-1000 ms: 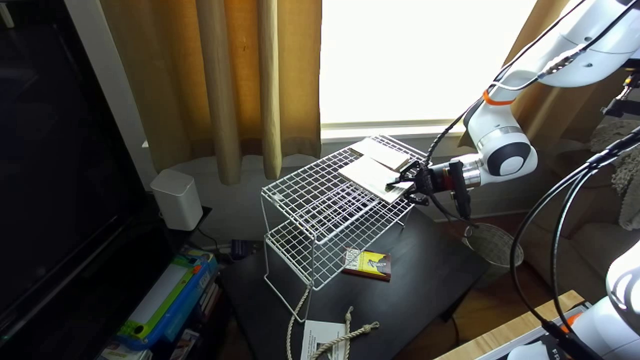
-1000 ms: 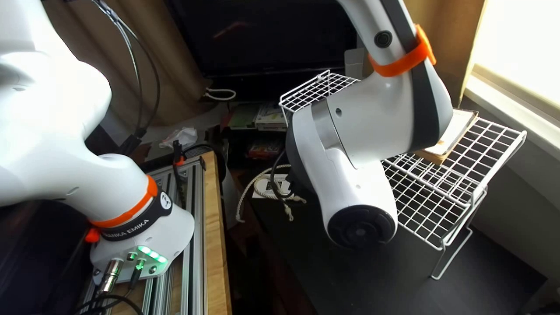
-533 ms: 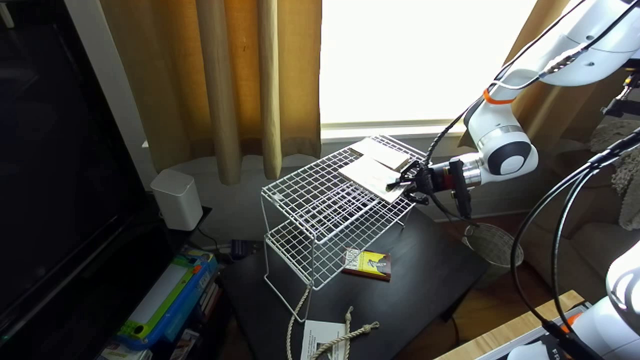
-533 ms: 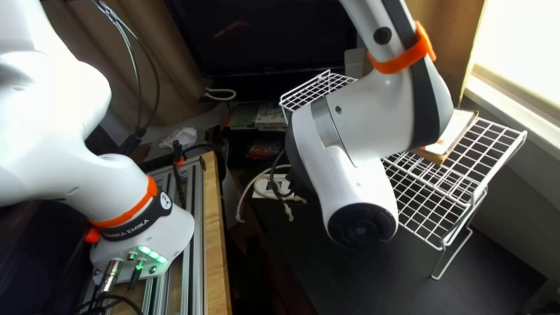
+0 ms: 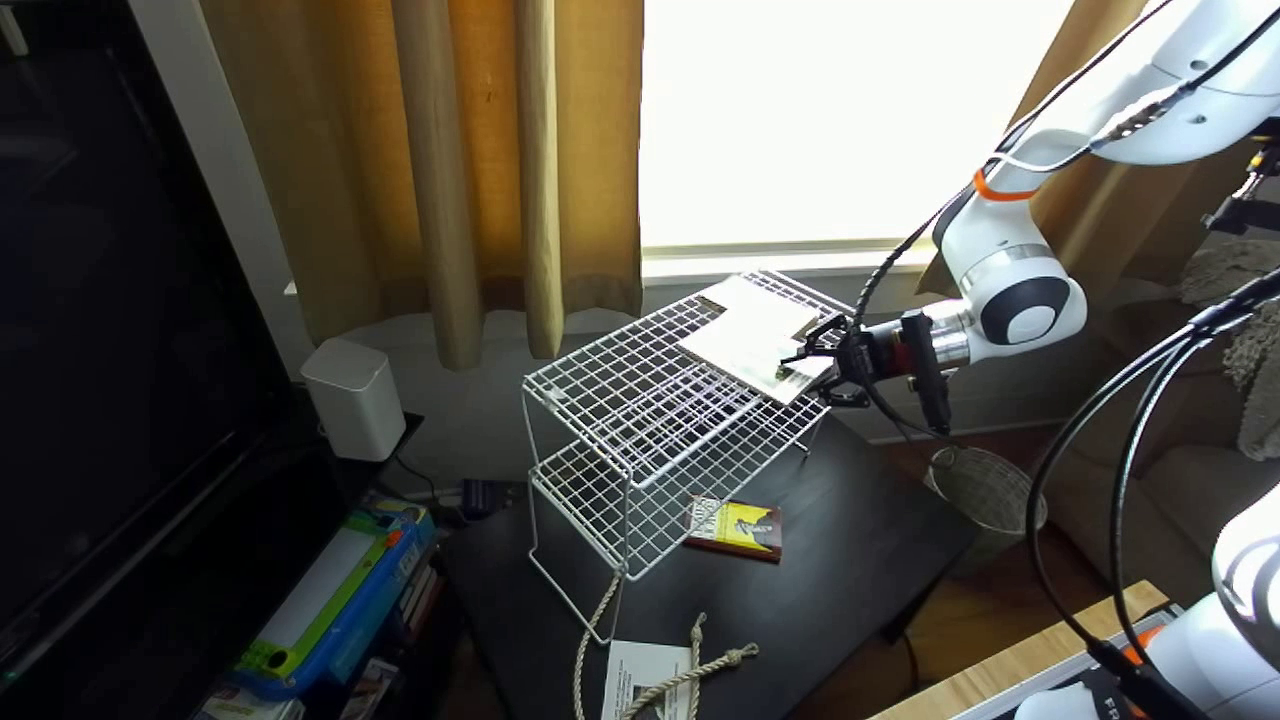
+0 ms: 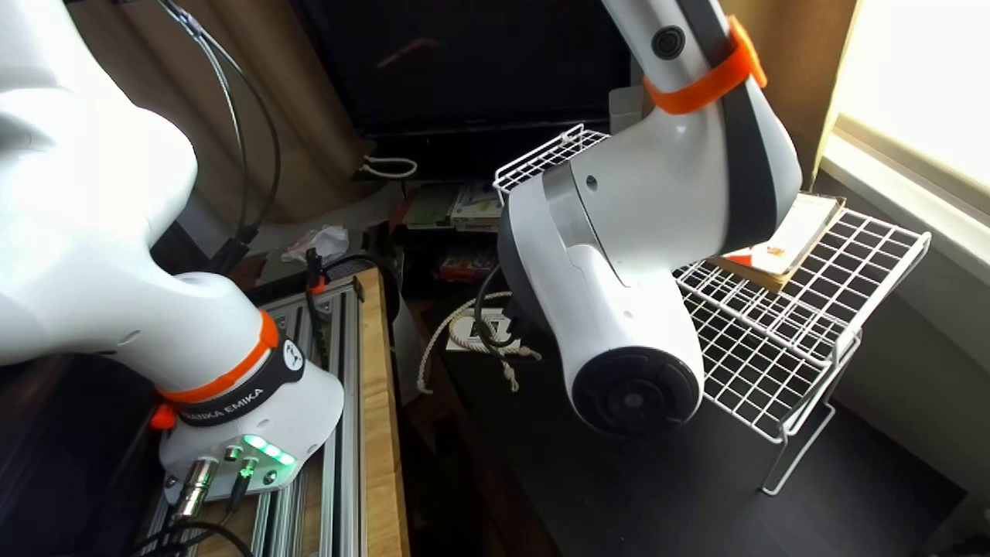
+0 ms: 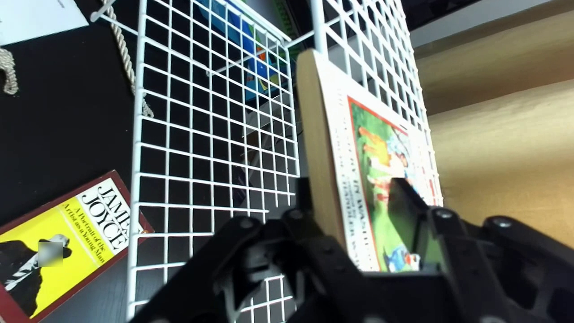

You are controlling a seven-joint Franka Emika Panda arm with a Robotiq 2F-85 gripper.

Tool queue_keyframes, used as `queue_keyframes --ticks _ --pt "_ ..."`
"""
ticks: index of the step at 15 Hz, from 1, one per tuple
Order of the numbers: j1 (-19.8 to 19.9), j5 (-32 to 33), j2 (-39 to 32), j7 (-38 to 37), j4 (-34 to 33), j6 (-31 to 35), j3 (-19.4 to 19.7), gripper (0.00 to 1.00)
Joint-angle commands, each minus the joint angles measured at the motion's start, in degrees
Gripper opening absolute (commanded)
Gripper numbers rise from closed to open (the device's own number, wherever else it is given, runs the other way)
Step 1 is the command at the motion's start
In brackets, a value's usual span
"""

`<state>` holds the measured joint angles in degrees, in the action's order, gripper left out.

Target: Stack up the books on the top of the shelf

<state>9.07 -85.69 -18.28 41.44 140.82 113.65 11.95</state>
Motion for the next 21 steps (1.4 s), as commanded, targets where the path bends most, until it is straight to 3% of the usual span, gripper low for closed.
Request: queue_keyframes --ticks 1,3,4,5,6,10,21 --pt "-0.2 1.3 3.2 -2.2 2.5 2.0 0.4 0.18" --pt "-0.1 1.5 3.8 -2.4 2.9 2.1 0.4 0.01" --pt "-0.1 1.7 4.2 -2.4 3.1 2.0 0.4 0.00" --pt "0.0 1.9 4.7 -2.5 3.4 2.0 0.4 0.04" --pt "0.0 2.0 5.2 -2.4 3.6 1.8 0.4 0.00" --pt "0.1 2.9 7.7 -2.4 4.7 2.0 0.5 0.03" --pt "0.5 4.1 15.7 8.3 5.0 1.8 0.1 0.03"
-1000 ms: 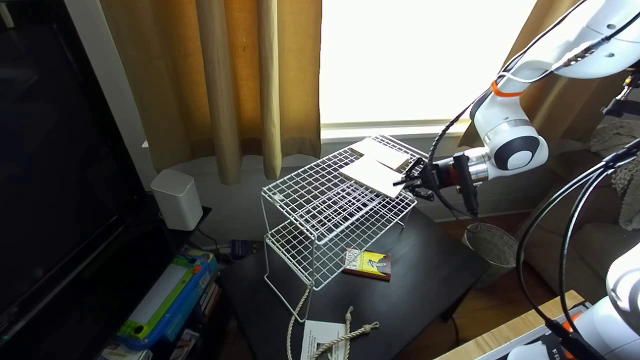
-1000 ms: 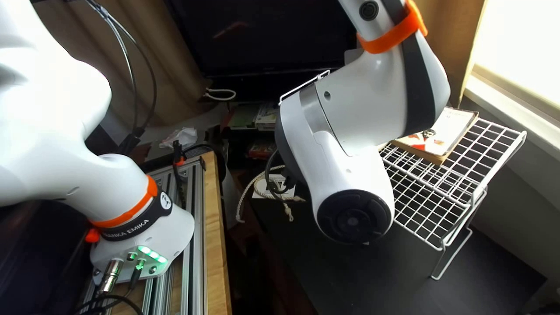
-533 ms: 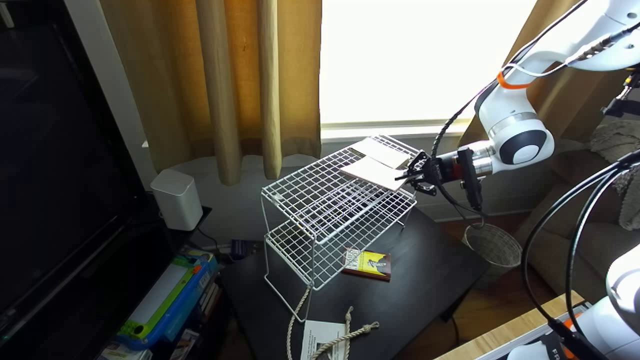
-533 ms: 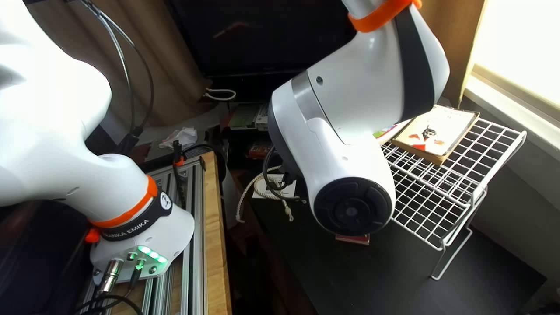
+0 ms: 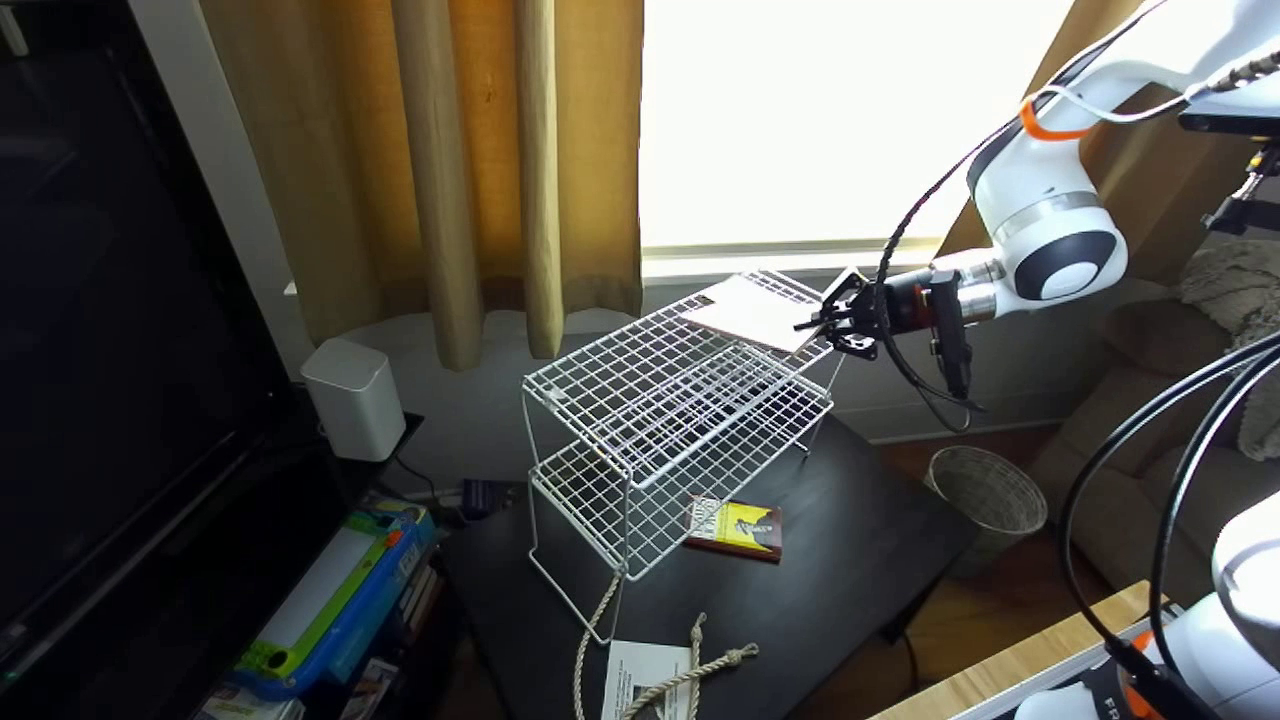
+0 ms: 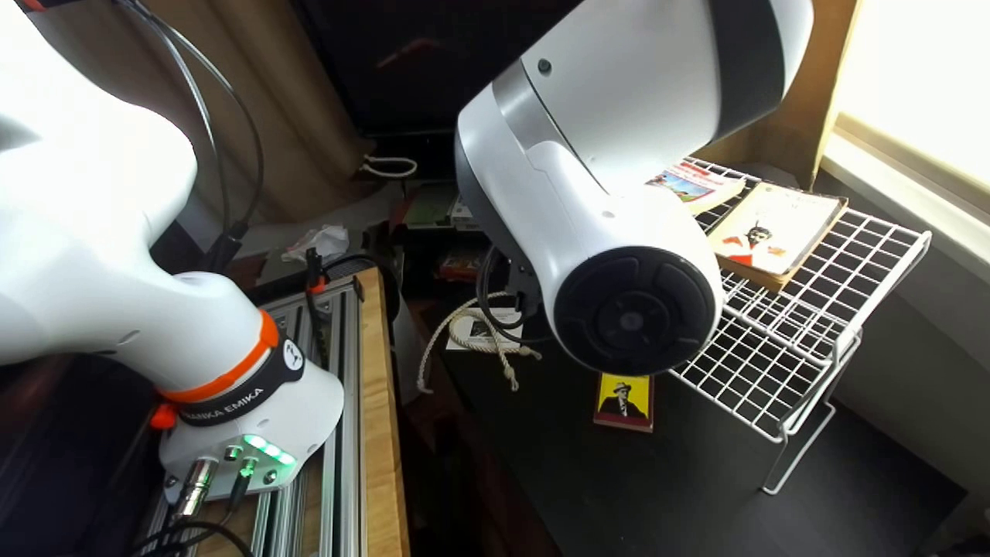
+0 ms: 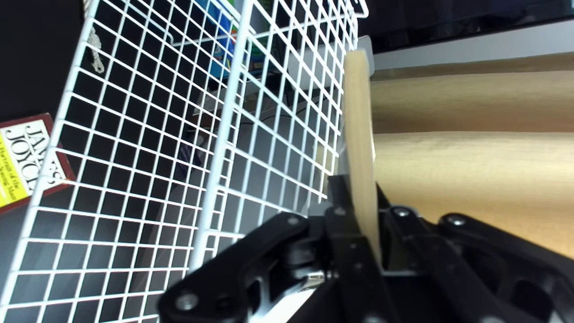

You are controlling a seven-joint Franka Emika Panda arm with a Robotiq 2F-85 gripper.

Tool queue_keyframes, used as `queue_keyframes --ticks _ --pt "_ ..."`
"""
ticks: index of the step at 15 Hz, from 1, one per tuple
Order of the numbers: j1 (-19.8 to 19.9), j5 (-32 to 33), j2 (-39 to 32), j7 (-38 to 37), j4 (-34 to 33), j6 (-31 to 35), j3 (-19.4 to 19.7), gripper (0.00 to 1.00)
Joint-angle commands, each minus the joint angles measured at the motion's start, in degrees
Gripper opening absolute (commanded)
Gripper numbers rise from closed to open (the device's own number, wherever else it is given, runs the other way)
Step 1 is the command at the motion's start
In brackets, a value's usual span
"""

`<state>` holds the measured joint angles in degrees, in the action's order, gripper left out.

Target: Stack up the books on the top of the shelf

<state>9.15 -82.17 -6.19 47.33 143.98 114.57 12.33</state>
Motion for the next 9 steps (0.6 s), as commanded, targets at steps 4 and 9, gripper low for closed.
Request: queue_keyframes --ticks 4,9 --pt "0.8 1.4 5.8 3.6 1.5 1.8 0.0 0.03" --pt "1.9 3.3 6.8 2.5 0.0 5.5 0.3 0.03"
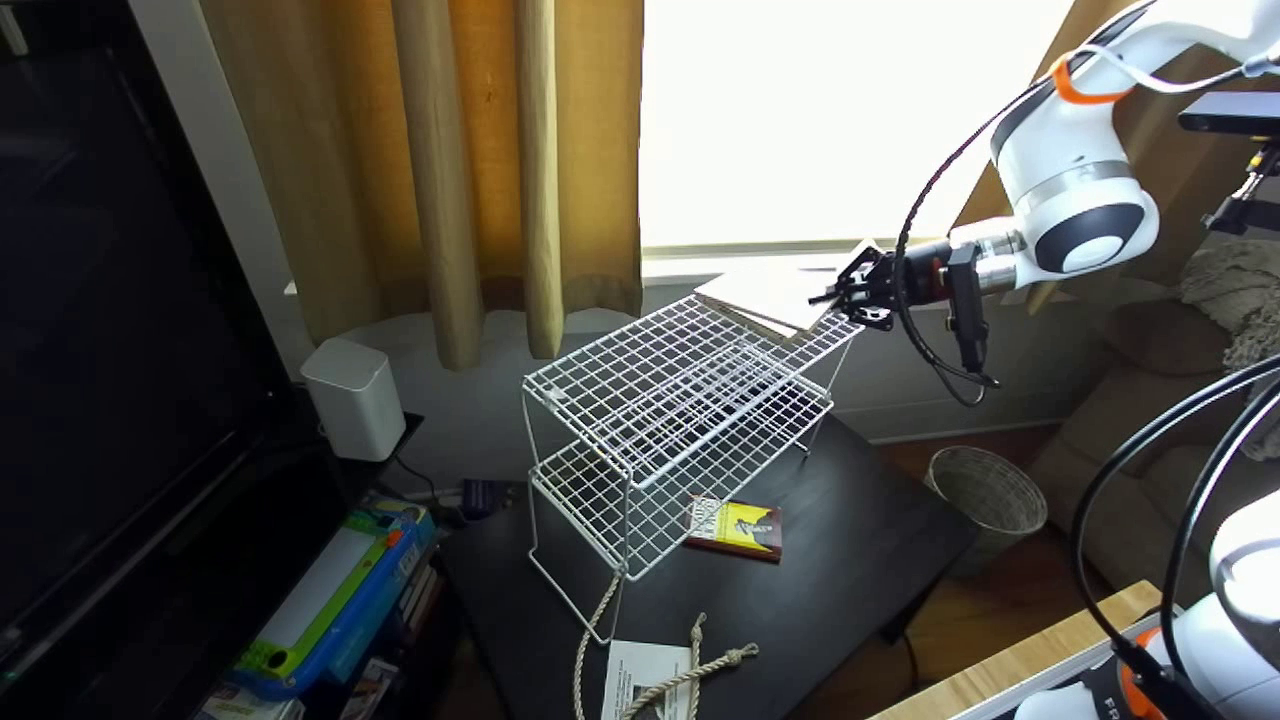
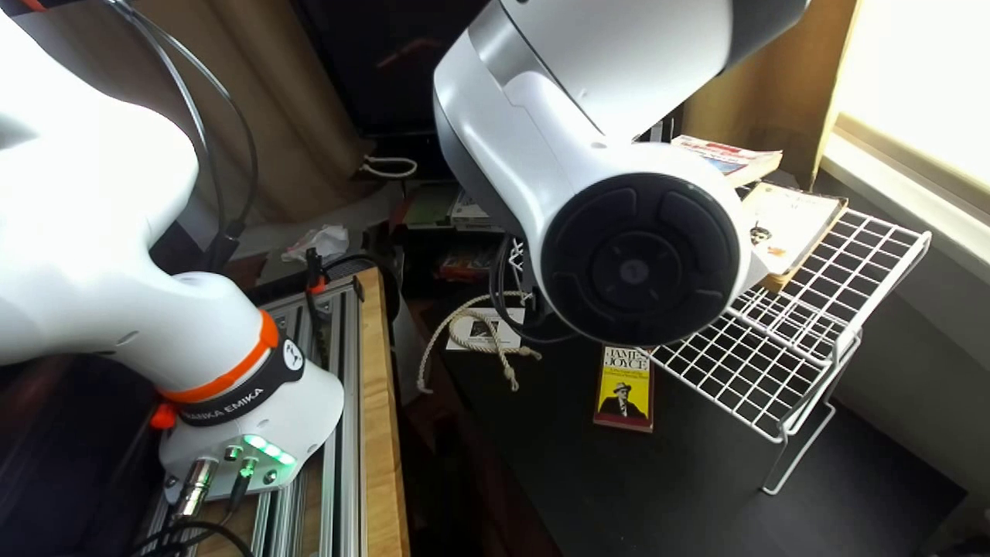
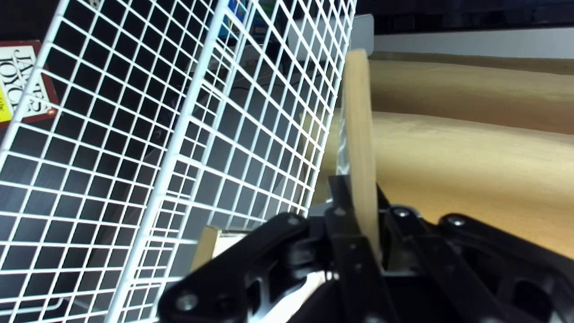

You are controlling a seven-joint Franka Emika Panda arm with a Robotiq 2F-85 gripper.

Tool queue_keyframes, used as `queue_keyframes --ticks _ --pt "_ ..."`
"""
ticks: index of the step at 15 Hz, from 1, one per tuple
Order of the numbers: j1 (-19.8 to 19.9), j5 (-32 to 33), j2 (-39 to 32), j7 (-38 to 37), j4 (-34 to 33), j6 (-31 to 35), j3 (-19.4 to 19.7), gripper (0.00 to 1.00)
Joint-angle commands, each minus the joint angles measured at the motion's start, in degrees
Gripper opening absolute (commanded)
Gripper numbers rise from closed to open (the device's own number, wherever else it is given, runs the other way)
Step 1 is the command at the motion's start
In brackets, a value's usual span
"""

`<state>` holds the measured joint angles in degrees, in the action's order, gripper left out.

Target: Stack up the books on the top of the shelf

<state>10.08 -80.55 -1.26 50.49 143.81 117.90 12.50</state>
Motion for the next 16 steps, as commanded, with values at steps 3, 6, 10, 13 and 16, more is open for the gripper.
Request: queue_keyframes --ticks 3,6,10,13,16 --pt "1.4 3.3 0.7 -0.9 -1.8 3.9 0.2 0.03" --pt "1.5 5.6 -0.5 -0.8 -4.0 5.0 0.0 0.03" --pt "1.6 8.3 -2.8 -0.7 -7.3 4.3 0.1 0.03" --pt "1.5 7.5 -2.5 -0.4 -7.1 4.5 -0.1 0.03" --pt "1.5 7.6 -3.3 -0.4 -7.6 4.5 -0.2 0.12"
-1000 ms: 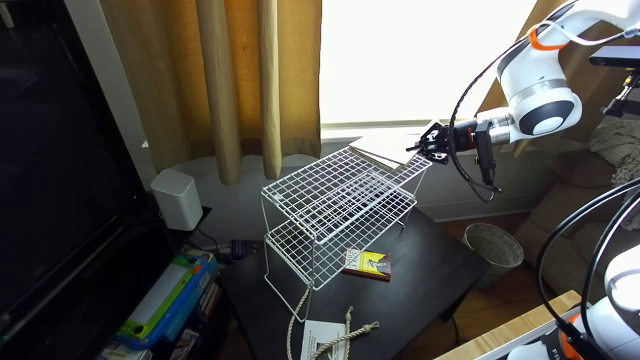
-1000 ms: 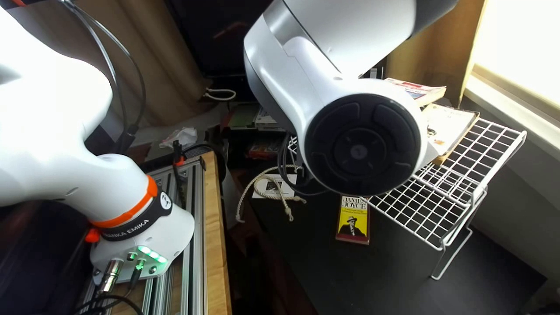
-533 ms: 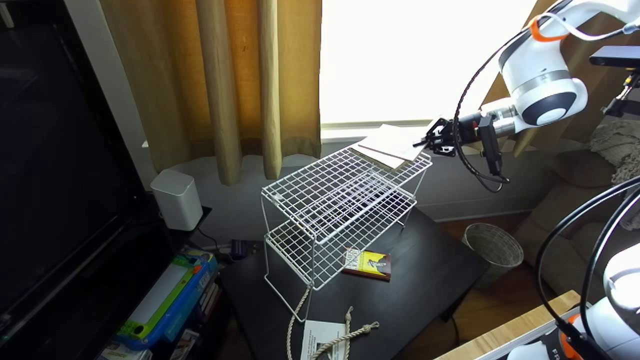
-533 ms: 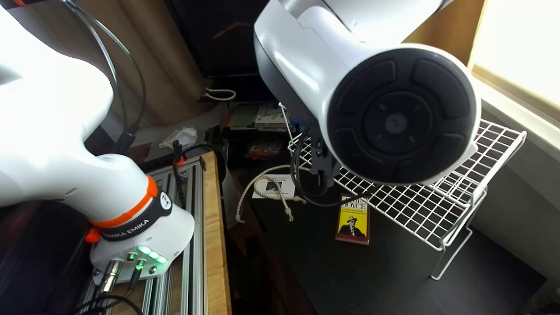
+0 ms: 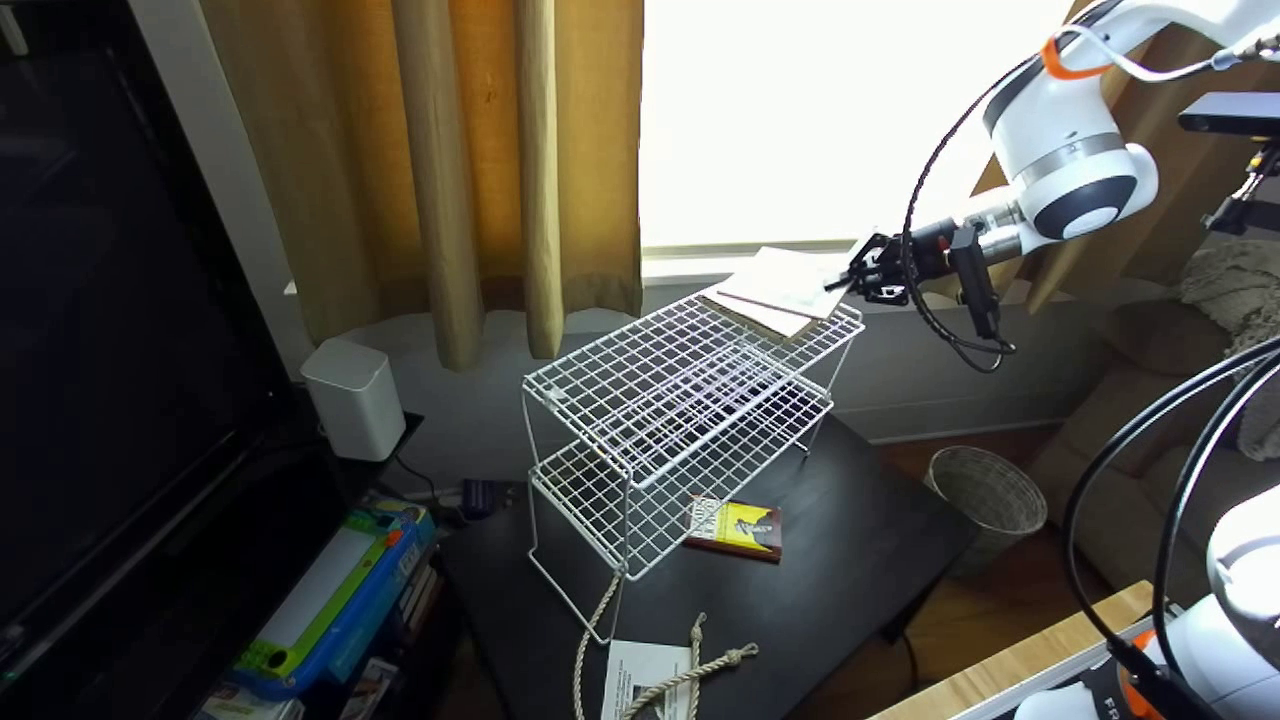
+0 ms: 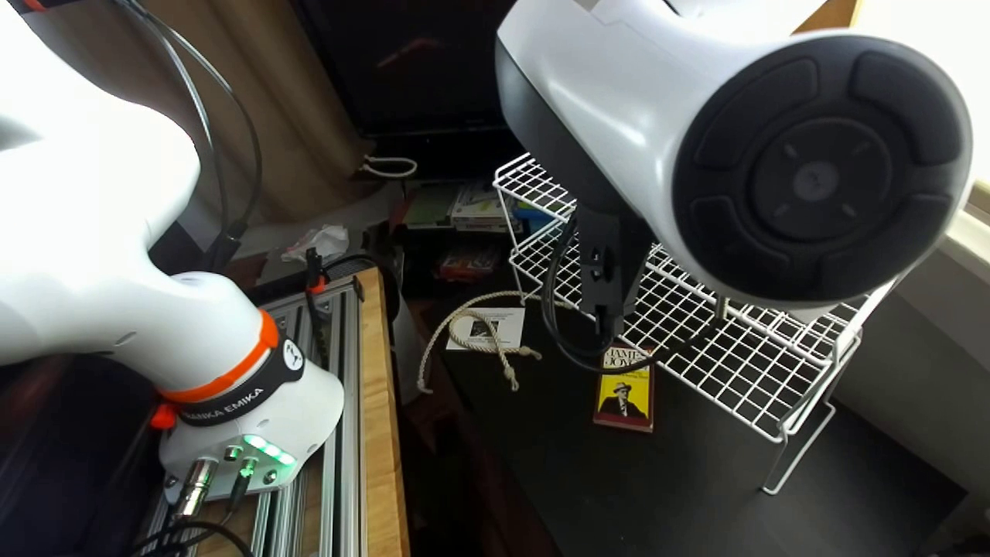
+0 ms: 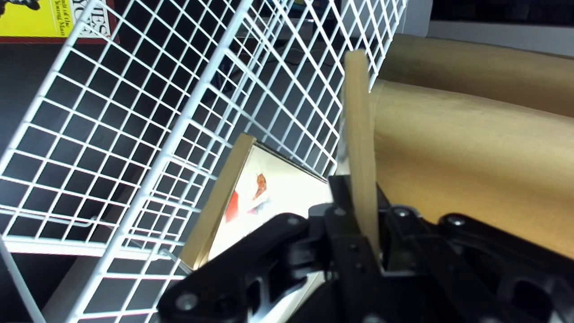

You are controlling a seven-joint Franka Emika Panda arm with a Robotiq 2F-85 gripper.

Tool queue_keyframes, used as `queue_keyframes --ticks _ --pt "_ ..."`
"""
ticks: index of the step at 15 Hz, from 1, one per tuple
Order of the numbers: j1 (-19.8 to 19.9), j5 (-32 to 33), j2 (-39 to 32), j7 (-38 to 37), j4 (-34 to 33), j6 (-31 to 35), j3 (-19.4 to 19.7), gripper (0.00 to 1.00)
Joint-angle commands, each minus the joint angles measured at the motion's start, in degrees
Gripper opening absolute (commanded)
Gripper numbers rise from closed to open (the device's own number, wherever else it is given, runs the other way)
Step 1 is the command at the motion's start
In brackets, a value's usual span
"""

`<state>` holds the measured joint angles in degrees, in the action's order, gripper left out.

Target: Stack up the books on the top of the shelf

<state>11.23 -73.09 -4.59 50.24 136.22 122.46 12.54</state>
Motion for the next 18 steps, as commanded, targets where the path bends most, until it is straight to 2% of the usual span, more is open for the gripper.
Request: queue_keyframes --ticks 1,3,4,13,18 --pt "0.3 0.2 0.1 -0.1 0.0 0.0 -0.3 0.12" --pt "0.3 0.2 0.1 -0.1 0.0 0.0 -0.3 0.12" --pt "0.3 0.2 0.1 -0.1 0.0 0.0 -0.3 0.03" --pt "0.5 -4.6 -7.9 4.9 -6.8 -1.9 -1.3 0.03" --pt "0.1 -6.0 -11.7 6.2 -9.2 -0.9 -2.2 0.03"
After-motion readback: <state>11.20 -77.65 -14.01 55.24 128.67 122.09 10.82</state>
